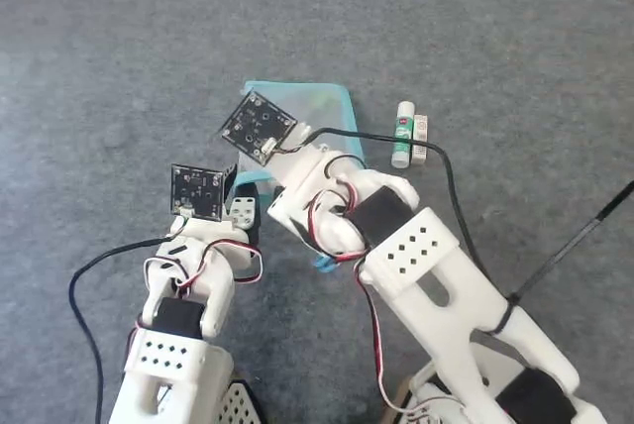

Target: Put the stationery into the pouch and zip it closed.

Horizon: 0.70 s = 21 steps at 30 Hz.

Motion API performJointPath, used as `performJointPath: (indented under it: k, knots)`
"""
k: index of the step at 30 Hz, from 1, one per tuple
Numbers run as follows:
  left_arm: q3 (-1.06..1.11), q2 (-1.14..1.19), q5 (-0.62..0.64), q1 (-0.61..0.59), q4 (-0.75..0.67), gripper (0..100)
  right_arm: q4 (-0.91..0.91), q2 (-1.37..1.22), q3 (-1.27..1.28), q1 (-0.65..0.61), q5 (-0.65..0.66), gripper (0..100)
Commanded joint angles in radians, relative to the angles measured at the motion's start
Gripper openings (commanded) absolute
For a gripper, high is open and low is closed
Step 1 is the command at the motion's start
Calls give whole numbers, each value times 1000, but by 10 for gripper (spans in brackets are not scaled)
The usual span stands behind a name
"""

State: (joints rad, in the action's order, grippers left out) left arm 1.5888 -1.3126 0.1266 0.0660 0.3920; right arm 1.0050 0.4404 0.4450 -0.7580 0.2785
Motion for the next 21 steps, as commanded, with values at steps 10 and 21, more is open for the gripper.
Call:
performJointPath:
  k: [10,21]
  knots:
    - [-12,-11,-11,8,-9,12,390,360,-58,340,-52,67]
    - [-12,-11,-11,0,-9,12,242,-116,-15,512,-245,81]
